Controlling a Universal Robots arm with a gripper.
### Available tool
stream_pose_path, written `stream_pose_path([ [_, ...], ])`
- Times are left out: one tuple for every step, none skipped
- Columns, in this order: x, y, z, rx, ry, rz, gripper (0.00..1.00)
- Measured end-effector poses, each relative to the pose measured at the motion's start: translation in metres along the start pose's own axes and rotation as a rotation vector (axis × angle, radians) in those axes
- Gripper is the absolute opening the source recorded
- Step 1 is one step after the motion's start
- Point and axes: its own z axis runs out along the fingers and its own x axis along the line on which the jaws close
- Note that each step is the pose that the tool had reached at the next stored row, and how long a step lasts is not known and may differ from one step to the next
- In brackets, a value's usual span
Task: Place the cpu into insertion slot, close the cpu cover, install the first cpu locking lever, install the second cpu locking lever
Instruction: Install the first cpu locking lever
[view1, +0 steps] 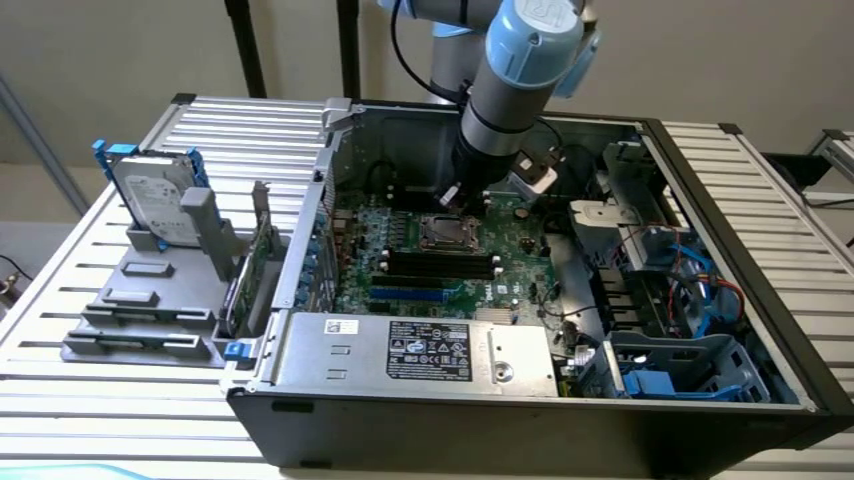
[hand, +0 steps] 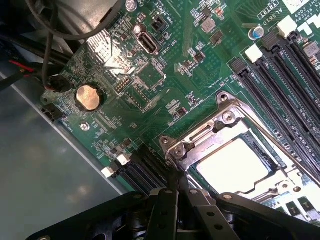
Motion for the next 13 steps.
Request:
stream_pose_path([
  [0.0, 0.0001, 0.0002, 0.0005, 0.0004, 0.0, 0.11],
  [0.0, 0.0002, 0.0003, 0.0008, 0.0008, 0.0, 0.11],
  [-0.0001, 0.0003, 0.0004, 0.0012, 0.0011, 0.0, 0.11],
  [-0.0002, 0.0003, 0.0004, 0.0021, 0.0018, 0.0, 0.11],
  [-0.0002, 0.0004, 0.0005, 0.0034, 0.003, -0.001, 0.11],
  [-0.0002, 0.0004, 0.0007, 0.0052, 0.0049, -0.001, 0.11],
  [-0.0002, 0.0005, 0.0012, 0.0073, 0.0072, -0.001, 0.11],
  [-0.0002, 0.0007, 0.0014, 0.0086, 0.0083, -0.002, 0.11],
  [-0.0004, 0.0008, 0.0018, 0.0098, 0.0096, -0.002, 0.11],
  [-0.0004, 0.0009, 0.0019, 0.0114, 0.0111, -0.002, 0.11],
  [-0.0004, 0.0009, 0.0019, 0.0134, 0.0131, -0.003, 0.11],
  [-0.0003, 0.0009, 0.0021, 0.015, 0.0149, -0.003, 0.11],
  [-0.0002, 0.0008, 0.0018, 0.0158, 0.0158, -0.003, 0.11],
])
